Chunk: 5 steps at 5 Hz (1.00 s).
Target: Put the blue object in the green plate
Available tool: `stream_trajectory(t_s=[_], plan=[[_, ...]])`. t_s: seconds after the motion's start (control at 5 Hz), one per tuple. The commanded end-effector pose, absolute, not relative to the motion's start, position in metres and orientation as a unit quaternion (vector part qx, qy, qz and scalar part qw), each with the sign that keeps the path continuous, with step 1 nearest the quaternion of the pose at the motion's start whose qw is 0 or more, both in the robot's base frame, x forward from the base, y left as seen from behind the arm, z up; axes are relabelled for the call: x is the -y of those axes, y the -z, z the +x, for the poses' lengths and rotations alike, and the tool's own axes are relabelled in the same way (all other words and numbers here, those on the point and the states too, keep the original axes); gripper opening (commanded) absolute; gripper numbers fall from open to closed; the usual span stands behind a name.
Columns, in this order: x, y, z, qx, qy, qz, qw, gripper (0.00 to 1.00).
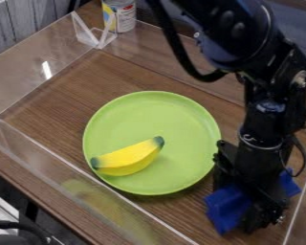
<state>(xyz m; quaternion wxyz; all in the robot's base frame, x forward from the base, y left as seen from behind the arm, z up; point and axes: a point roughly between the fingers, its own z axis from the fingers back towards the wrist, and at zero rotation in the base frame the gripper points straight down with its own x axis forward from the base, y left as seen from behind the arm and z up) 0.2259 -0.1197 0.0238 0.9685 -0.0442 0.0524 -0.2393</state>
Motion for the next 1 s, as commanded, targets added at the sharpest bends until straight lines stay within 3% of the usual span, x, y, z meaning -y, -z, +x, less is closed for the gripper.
stream_trajectory(t_s=[0.0,0.4,0.8], plan=[[0.116,-0.040,0.232,-0.025,0.238,-0.052,0.970,0.00],[0.111,-0.055,0.233,-0.016,0.237,-0.057,0.970,0.00],[0.108,-0.059,0.234,-0.012,0.234,-0.060,0.970,0.00]])
